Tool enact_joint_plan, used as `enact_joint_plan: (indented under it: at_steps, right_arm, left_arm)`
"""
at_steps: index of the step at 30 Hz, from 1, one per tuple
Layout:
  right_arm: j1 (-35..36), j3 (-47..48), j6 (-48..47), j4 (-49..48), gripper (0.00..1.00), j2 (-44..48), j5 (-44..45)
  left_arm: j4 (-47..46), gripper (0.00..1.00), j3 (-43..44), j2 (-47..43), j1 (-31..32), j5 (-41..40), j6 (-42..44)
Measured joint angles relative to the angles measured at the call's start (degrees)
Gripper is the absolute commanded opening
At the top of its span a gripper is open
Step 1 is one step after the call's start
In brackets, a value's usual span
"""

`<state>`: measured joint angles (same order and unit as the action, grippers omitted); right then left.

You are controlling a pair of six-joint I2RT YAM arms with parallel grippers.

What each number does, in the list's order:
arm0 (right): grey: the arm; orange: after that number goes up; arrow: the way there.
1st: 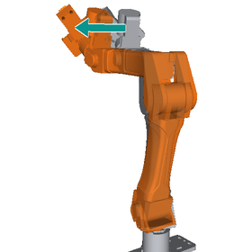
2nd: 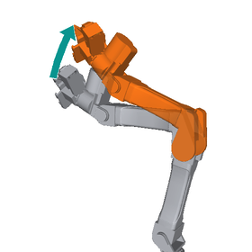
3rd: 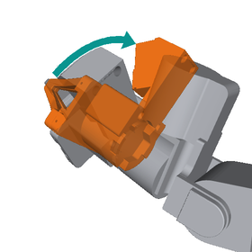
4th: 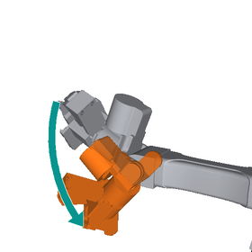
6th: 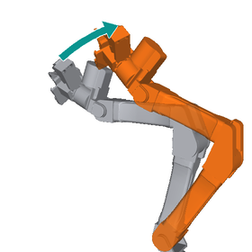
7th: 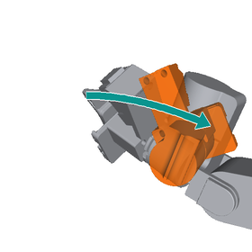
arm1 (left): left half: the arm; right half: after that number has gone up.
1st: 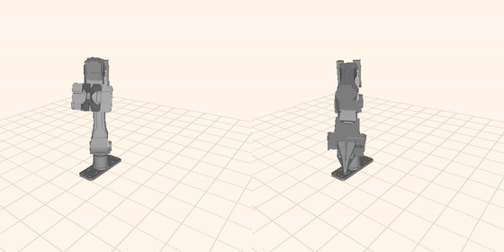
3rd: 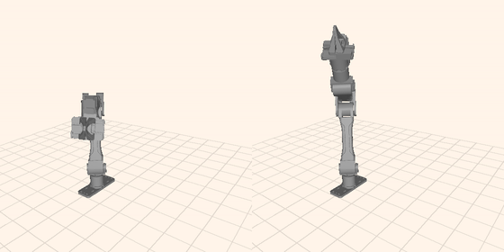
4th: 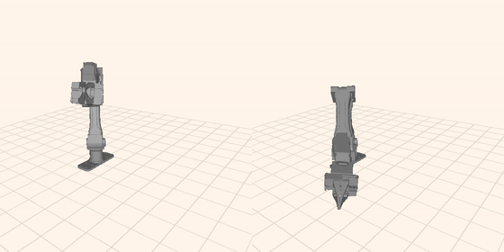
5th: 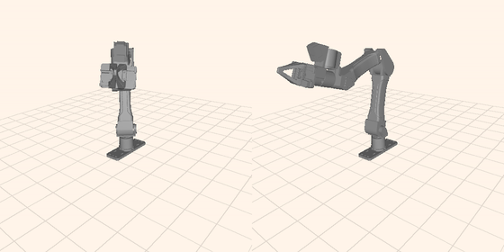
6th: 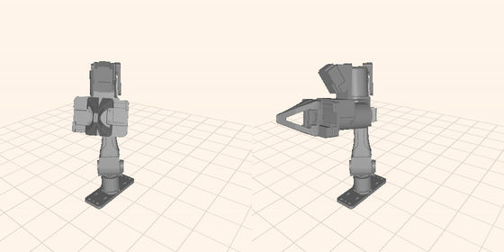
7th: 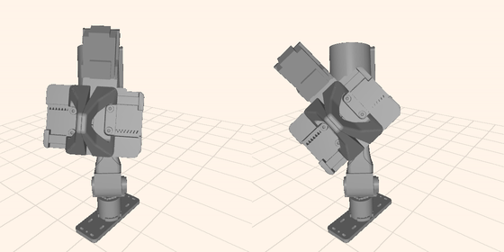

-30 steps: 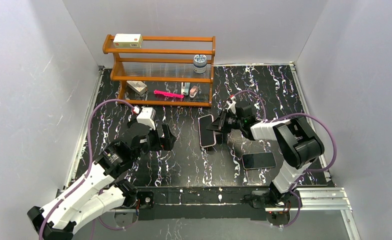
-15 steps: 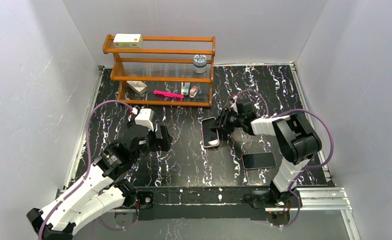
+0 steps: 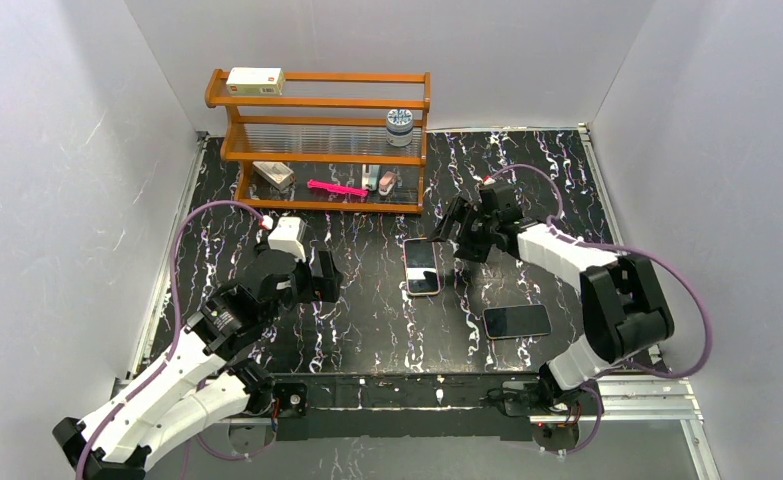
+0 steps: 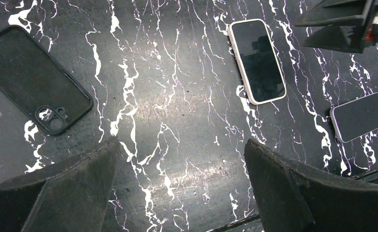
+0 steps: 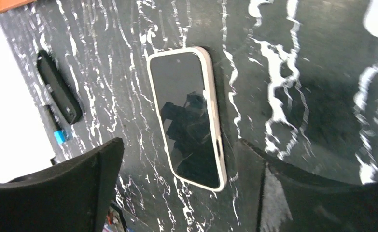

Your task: Put the phone into the phone case

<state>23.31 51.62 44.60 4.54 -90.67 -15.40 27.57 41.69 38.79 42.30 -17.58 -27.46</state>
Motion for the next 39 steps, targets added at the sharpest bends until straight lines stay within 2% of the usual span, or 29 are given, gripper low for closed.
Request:
enact_joint_plan:
  at_steps: [5,10,17,20,28,39]
  right_arm:
    - [-0.02,0.57,3.54,11.02,0.99,7.37,6.69]
    - [-0.07,0.55,11.85,23.17,0.99,15.54,16.15]
    - [-1.22,-0.26,26.34,43.19,0.99,16.57,24.70]
    - [-2.16,-1.42,30.12,47.84,0.99,16.55,25.88]
    - [-4.46,-4.55,36.30,53.44,0.99,18.69,27.82]
    - [-6.69,-8.94,38.16,53.42,0.99,21.92,28.15]
  left_arm:
    - [0.48,0.98,0.00,-0.37,0.00,-0.09,0.02]
    - [0.85,0.98,0.00,-1.01,0.00,-0.44,0.02]
    - [0.94,0.98,0.00,-1.70,0.00,-0.66,0.04]
    - [1.07,0.98,0.00,-2.21,0.00,-0.72,0.04]
    - [1.27,0.98,0.00,-3.45,0.00,-1.11,0.04]
    - [1.29,0.98,0.00,-4.00,0.00,-1.16,0.04]
